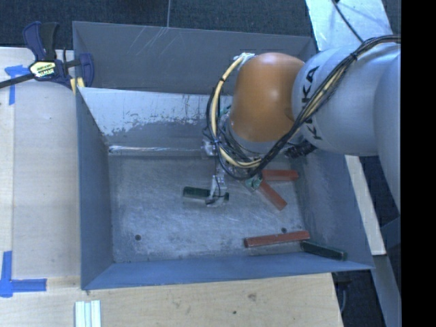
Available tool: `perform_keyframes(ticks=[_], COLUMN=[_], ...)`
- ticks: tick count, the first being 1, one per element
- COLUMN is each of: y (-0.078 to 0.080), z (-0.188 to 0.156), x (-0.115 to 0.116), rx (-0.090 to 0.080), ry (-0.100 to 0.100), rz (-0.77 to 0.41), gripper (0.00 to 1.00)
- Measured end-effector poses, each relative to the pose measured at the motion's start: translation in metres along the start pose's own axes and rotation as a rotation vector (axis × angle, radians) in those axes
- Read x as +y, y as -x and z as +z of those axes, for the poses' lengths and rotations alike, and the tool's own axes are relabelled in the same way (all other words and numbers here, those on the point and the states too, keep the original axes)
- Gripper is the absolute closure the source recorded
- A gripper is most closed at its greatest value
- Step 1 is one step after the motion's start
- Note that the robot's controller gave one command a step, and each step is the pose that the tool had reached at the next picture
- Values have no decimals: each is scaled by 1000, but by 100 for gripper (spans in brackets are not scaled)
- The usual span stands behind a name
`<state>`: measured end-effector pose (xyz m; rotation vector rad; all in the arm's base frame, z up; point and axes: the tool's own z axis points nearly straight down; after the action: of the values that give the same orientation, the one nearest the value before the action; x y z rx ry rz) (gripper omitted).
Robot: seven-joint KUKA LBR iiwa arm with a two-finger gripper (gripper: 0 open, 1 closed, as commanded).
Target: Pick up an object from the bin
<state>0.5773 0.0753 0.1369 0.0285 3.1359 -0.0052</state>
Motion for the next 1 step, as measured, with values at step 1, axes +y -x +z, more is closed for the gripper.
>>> perform_keyframes(ticks=[1], y=[13], z=[70], x=[11], rx=[6], ry=[3], rz=[-62], gripper=[0])
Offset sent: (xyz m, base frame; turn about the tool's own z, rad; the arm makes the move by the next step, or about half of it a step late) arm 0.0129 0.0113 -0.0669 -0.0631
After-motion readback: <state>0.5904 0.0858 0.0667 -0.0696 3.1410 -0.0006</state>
